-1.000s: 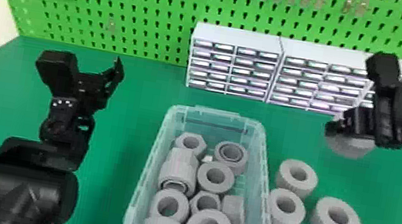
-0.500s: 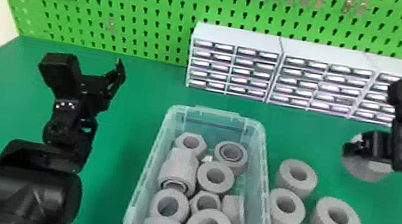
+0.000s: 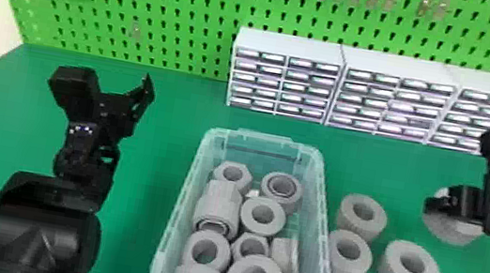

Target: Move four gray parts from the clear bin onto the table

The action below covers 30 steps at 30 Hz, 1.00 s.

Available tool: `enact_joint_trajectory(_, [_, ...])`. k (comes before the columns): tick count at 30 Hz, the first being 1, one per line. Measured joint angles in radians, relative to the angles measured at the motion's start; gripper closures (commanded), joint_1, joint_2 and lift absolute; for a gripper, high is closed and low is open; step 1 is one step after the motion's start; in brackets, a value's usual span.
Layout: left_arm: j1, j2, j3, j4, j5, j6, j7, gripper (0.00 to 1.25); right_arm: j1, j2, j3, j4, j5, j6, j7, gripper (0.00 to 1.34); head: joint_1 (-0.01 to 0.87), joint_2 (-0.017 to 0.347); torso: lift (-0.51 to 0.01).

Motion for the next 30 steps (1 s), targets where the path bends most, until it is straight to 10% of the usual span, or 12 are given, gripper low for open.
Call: enact_joint_trajectory(30, [0.008, -0.008, -0.006, 0.006, 0.012, 0.000, 0.000, 0.30, 0.011, -0.015, -0.046, 0.242, 0.069, -0.191, 0.000, 1.08, 0.693, 0.072, -0.052])
